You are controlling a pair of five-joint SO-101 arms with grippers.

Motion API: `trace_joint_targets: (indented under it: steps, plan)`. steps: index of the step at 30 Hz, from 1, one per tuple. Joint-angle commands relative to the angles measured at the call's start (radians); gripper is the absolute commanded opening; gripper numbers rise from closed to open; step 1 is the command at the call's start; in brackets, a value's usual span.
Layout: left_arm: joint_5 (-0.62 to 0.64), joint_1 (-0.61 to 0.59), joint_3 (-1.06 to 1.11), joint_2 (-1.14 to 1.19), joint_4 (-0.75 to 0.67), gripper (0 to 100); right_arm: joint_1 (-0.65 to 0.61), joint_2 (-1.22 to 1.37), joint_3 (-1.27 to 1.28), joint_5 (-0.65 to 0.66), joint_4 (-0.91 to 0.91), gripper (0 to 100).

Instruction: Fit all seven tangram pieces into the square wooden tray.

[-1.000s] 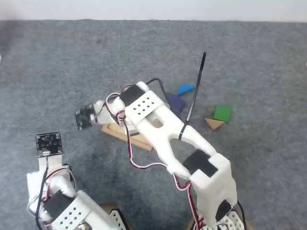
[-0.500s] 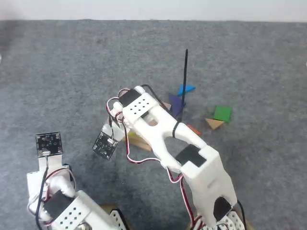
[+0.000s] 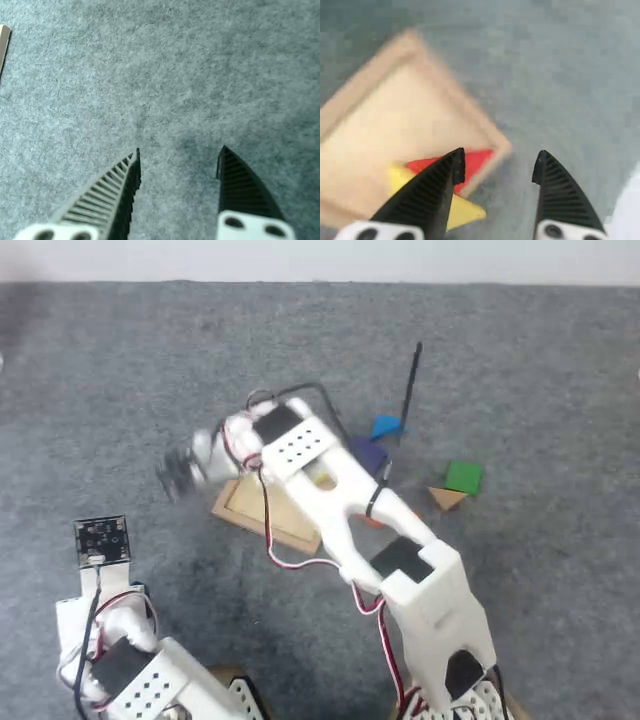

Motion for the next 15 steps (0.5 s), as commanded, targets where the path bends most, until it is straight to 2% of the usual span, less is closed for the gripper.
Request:
trace_joint_targets:
  steps: [1,4,6,10,15]
  plan:
    - [-0.009,0.003,-0.012,-0.014,0.003,24,0.110,-0.107,-0.229,-0.632,0.082,21.6]
    - [-0.009,0.003,-0.012,-0.014,0.003,24,0.254,-0.119,-0.258,-0.905,0.222,21.6]
    - [-0.009,0.003,-0.012,-0.014,0.003,24,0.331,-0.091,-0.238,-0.997,0.326,21.6]
    - [-0.009,0.003,-0.012,-0.014,0.005,24,0.392,0.027,-0.190,-1.033,0.328,21.5]
    - [-0.009,0.003,-0.012,-0.014,0.005,24,0.377,0.136,-0.193,-1.079,0.232,21.5]
